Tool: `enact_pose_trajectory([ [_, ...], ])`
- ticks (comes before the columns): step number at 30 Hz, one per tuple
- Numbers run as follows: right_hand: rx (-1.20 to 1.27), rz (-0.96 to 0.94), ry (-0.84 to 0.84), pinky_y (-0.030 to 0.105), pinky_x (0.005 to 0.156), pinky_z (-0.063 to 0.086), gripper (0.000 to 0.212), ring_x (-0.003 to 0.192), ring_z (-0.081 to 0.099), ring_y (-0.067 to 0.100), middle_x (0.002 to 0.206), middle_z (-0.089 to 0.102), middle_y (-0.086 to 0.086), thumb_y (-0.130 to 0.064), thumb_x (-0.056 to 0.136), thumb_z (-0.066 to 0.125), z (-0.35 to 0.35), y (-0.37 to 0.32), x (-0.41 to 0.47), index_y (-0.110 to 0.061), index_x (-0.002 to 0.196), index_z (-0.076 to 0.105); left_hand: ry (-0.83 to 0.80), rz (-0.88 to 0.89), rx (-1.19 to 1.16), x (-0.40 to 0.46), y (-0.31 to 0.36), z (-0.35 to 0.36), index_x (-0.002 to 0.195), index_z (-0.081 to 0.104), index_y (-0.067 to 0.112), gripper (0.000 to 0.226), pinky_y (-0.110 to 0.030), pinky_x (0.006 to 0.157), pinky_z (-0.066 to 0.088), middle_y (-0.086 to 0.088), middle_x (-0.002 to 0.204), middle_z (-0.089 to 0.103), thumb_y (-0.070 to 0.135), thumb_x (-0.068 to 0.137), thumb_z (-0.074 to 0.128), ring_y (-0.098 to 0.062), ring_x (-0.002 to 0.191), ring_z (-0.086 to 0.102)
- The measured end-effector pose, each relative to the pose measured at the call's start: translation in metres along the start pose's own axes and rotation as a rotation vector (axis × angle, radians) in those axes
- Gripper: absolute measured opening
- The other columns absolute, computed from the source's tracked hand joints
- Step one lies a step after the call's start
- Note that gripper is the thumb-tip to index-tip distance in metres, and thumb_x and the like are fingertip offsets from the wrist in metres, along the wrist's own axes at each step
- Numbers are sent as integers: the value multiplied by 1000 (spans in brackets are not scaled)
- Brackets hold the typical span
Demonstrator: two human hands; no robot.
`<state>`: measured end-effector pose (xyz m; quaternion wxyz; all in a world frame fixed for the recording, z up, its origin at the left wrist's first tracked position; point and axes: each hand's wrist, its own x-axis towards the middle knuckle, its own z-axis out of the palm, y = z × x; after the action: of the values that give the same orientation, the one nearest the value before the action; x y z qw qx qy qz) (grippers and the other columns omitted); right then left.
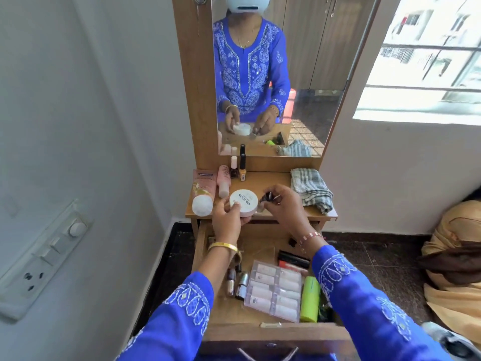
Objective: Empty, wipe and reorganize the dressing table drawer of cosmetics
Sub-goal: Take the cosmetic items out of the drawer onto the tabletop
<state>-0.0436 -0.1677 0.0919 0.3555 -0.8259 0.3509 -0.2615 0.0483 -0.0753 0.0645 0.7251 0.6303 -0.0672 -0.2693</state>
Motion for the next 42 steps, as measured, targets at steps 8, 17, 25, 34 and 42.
enact_pose_trajectory([
  [8,-140,52,61,29,77,42,22,95,59,28,104,65,15,-1,79,60,-14,4,75,-2,101,64,-87,-84,129,47,13,53,128,46,4,40,-22,50,55,-13,119,52,-2,88,48,-24,89,57],
  [17,-252,57,26,32,76,42,26,100,58,34,108,65,19,3,82,50,-18,17,113,-1,106,59,-63,40,410,74,2,82,121,55,5,34,-19,49,52,-9,108,61,6,88,56,-20,60,60],
  [25,-272,44,44,30,73,39,28,102,57,34,112,63,19,1,84,50,-17,30,125,-1,112,54,42,5,447,87,-3,101,109,63,1,27,-33,83,52,-17,105,68,3,83,56,-33,97,64],
  [34,-233,27,66,26,71,33,34,101,55,33,114,59,19,4,84,47,-15,37,122,-3,117,47,84,13,212,66,-7,111,112,59,2,37,-32,85,47,-7,103,63,-7,81,43,-26,101,59],
  [42,-136,38,127,28,71,37,35,92,55,28,110,58,17,8,82,48,-18,34,109,-4,115,48,47,-41,149,62,0,101,130,47,4,49,-43,101,45,-13,130,55,-5,83,40,-29,117,55],
])
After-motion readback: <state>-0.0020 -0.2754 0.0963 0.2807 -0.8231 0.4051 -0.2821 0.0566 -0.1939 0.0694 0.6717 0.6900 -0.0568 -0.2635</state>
